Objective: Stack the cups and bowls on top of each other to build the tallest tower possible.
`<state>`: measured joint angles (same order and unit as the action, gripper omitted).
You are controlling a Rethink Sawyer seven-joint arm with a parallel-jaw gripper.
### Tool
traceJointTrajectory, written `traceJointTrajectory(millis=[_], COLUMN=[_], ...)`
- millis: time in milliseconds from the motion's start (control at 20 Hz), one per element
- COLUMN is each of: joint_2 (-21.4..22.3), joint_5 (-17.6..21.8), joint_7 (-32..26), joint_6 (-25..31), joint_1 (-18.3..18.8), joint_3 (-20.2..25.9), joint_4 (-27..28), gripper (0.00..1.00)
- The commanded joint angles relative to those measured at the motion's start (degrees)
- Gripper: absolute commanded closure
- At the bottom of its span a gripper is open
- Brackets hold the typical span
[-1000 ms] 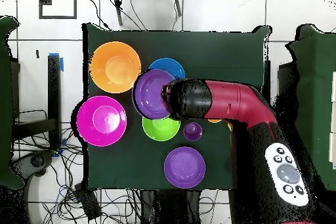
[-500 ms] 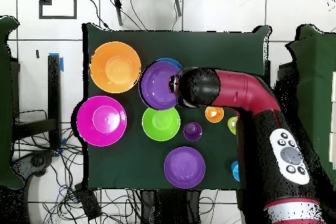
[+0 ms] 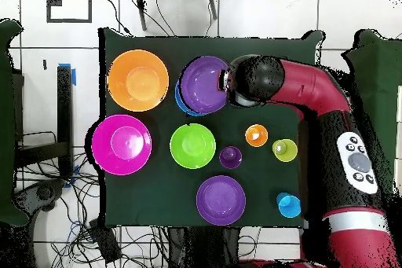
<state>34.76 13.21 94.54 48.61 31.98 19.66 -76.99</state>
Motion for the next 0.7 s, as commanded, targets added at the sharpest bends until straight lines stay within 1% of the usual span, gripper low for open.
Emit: traceJointTrajectory(millis=[50, 150, 350, 450, 500, 600, 700], joint_2=[-6.11, -6.64, -9.7, -12.4, -13.99, -17.77, -20.22], joint_5=[-1.25, -1.63, -1.78, -0.7, 0.03, 1.31, 2.21], joint_7=[-3.73, -4.56, -5.41, -6.25, -7.31, -9.38, -10.26], joint_6=[6.44, 8.08, 12.63, 15.61, 15.82, 18.81, 21.85], joint_1=[2.0, 2.41, 1.8, 0.95, 0.67, -0.02, -0.64], joint_3=[3.33, 3.68, 3.99, 3.81, 4.14, 4.94, 5.39], joint_4=[9.25, 10.91, 17.96, 23.56, 26.41, 33.43, 38.39], gripper=[1.0, 1.0, 1.0, 1.0, 1.0, 1.0, 1.0])
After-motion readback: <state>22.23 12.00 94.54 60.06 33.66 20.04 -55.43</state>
